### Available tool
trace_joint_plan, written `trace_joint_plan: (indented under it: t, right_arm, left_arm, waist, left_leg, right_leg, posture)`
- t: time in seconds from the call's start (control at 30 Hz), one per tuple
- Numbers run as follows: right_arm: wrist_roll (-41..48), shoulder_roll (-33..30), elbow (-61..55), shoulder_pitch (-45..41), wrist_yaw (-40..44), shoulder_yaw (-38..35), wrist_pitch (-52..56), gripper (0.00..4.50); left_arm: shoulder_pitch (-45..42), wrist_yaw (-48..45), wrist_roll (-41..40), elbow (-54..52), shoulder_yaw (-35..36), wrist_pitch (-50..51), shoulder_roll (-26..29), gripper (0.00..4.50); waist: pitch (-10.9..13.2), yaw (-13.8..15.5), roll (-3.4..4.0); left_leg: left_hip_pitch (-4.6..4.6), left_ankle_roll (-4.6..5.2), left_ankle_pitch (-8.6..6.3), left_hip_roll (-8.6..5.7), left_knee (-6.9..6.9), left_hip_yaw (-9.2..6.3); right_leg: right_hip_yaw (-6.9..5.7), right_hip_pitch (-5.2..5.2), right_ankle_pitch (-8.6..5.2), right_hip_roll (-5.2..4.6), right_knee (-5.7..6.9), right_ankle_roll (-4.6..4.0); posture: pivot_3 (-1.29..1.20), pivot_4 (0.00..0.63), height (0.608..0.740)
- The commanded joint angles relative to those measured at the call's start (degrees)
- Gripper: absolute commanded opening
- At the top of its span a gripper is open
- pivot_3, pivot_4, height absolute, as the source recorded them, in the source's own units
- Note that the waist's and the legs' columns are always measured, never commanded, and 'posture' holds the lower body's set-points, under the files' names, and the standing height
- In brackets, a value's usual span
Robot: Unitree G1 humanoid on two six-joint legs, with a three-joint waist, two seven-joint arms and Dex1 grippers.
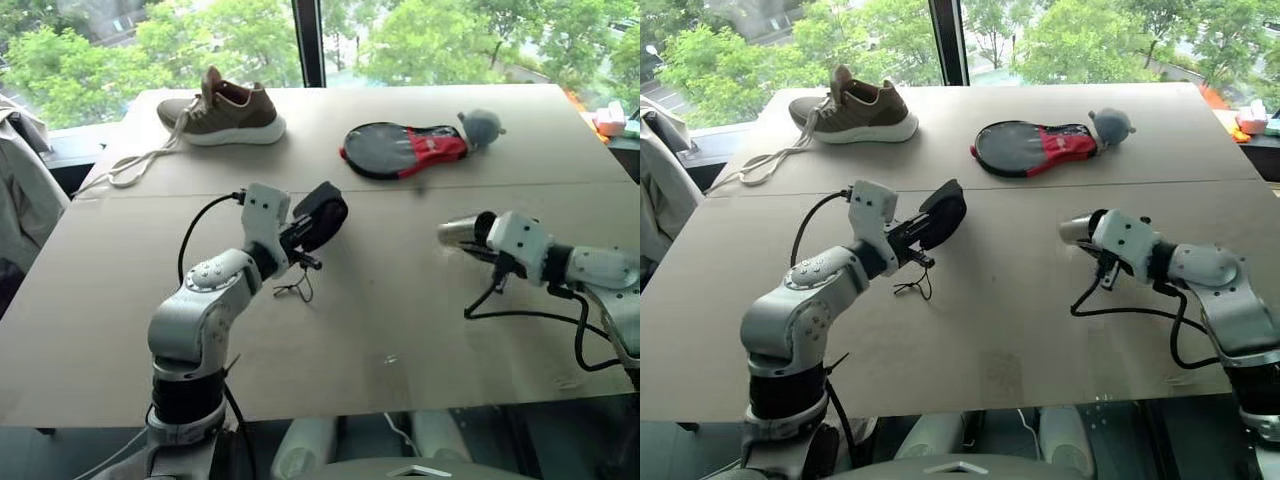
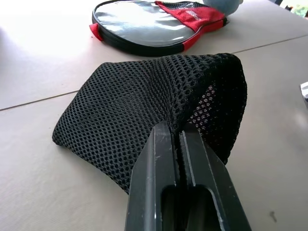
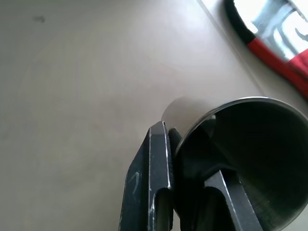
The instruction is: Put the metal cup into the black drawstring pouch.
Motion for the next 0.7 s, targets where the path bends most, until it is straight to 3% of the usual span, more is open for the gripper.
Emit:
trace_joint_plan:
  t: [0.03,0.3,0.7]
  right_arm:
    - [3.5,4.3,-6.9,-5.2,-1.1,1.6,-0.6,0.03]
    - [0.9,12.9,-8.8,-8.3,-1.5,11.8,-2.3,0.03]
    - [-8.5,14.3,2.5,-9.0,-1.6,17.5,-14.7,0.03]
  left_arm:
    - [-2.6,0.9,-3.3,-0.1,1.0,2.8,-1.1,0.0]
    - [-4.9,-0.5,-5.0,1.0,-1.6,3.5,1.6,0.0]
    - [-5.4,-1.0,-12.4,-1.1,1.5,7.4,3.1,0.0]
  waist:
    - [0.0,0.0,-0.01]
    - [0.0,0.4,-0.03]
    - [0.0,0.3,-0.02]
  left_leg:
    - [0.0,-0.05,0.03,0.01,0.0,-0.04]
    - [-0.18,-0.12,0.02,-0.27,0.0,-0.23]
    - [-0.15,-0.14,0.03,-0.25,-0.01,-0.31]
  right_leg:
    - [-0.03,0.0,0.0,0.01,0.01,0.0]
    - [-0.15,-0.12,0.01,-0.15,-0.02,-0.04]
    - [-0.18,-0.14,0.01,-0.08,0.03,-0.04]
  posture:
    - [0.0,0.15,0.736]
    - [0.0,0.15,0.736]
    - [0.0,0.15,0.736]
